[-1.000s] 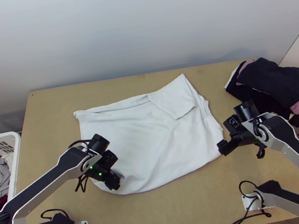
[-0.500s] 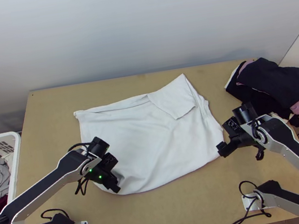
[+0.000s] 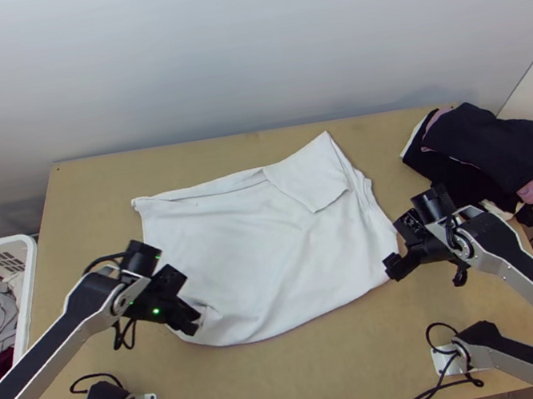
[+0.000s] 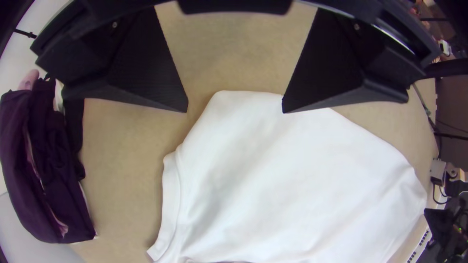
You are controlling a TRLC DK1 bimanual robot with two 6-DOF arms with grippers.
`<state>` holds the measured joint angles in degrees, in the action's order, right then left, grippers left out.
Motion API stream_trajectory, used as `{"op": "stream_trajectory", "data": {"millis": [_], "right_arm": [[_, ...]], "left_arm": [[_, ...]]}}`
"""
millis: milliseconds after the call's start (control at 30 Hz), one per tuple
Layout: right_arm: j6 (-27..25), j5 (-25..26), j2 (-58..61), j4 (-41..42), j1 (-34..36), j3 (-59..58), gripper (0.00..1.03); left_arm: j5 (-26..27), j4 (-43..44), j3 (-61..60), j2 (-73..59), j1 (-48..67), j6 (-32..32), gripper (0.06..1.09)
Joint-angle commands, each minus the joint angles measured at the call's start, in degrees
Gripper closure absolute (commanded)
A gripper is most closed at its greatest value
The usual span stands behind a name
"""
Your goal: Fold the t-shirt
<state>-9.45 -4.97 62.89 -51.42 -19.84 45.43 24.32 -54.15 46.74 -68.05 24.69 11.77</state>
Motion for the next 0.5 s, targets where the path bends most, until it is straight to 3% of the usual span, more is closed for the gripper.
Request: {"op": "stream_trajectory", "data": {"millis": [0, 267, 467], "right_arm": [[0.58, -0.04, 1.44, 1.06, -0.56, 0.01, 0.13], [1.19, -0.04, 3.73, 2.81, -0.56, 0.36, 0.13], [1.28, 0.75, 6.01, 4.31, -0.56, -1.13, 0.13]], "left_arm": [[1.79, -3.59, 1.34, 4.95, -3.86, 1.24, 1.04], [1.7, -10.27, 2.65, 7.41, -3.95, 6.77, 1.04], [1.61, -10.89, 1.16, 9.08, -4.03, 7.13, 1.04]]}}
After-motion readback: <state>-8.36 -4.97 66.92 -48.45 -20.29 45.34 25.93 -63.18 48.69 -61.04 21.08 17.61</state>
